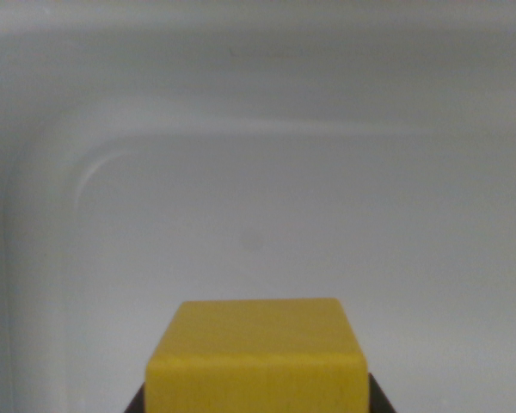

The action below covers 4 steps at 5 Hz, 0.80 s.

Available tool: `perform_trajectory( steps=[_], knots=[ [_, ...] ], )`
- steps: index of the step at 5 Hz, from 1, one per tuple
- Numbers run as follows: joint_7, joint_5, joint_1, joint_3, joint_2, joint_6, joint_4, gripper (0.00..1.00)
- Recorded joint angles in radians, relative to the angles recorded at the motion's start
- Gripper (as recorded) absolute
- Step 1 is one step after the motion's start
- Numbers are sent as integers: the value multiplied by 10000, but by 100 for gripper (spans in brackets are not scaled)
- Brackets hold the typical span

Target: Pick yellow cube

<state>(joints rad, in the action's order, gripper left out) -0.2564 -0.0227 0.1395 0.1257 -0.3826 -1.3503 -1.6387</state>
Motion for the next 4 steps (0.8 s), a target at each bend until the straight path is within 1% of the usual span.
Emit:
perform_trajectory(
  steps=[1, 2, 3, 4],
  knots=[
    [0, 0, 0, 0, 0, 0, 0, 100],
    [2, 15, -1, 11, 111, -476, -366, 100],
    [2, 15, -1, 11, 111, -476, -366, 100],
    [3, 29, -2, 21, 212, -909, -698, 100]
  ],
)
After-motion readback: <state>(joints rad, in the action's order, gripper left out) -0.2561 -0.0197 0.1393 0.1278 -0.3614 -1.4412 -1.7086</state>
